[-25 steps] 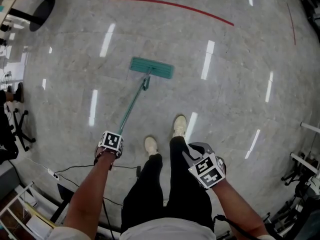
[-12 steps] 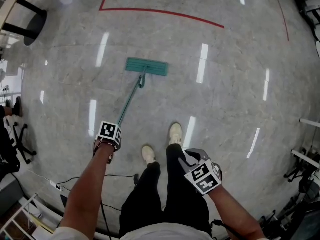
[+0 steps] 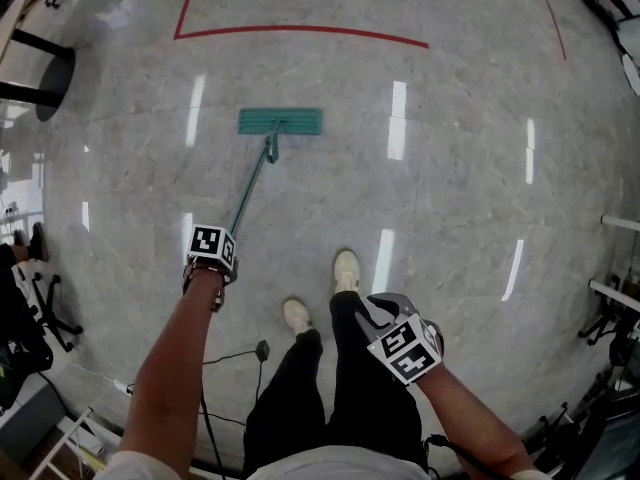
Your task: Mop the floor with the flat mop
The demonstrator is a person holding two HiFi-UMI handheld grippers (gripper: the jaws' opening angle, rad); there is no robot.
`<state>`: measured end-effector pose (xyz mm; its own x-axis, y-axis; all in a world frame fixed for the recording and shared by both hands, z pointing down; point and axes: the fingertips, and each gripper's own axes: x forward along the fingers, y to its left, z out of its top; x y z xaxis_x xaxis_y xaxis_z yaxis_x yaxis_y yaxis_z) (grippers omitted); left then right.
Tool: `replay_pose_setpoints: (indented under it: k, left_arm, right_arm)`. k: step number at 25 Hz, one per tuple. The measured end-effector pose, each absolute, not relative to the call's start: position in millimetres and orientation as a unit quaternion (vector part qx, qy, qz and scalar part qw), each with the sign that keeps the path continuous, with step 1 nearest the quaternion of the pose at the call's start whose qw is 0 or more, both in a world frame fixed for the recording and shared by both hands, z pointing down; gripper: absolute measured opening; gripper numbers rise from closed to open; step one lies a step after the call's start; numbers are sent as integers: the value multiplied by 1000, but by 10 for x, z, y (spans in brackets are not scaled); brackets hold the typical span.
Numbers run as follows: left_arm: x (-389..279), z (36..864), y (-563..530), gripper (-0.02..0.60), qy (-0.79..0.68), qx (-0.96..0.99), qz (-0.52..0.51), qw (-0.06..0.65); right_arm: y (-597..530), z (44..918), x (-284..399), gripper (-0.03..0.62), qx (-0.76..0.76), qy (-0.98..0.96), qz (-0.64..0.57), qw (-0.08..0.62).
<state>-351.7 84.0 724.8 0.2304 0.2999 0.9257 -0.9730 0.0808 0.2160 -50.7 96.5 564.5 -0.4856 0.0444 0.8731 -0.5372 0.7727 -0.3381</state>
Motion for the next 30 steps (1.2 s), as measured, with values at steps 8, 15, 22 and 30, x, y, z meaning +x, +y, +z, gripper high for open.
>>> replay_pose_setpoints:
  k: [8, 15, 22, 30]
  left_arm:
    - [-3550, 7206, 414, 95, -366, 457, 506, 634]
    - [-3757, 7191, 126, 95, -365, 452, 505, 639]
    - [-3719, 7136, -94, 94, -360, 437, 504, 653]
    - [-3487, 7084, -136, 92, -369, 437, 484, 662]
  right_arm:
    - [798, 5641, -411, 123, 157, -807, 308, 479]
    - [695, 5695, -471, 123, 159, -806, 311, 479]
    - [594, 5712, -368, 123, 157, -805, 314, 478]
    - [547, 5651, -285, 123, 152, -812, 307, 473]
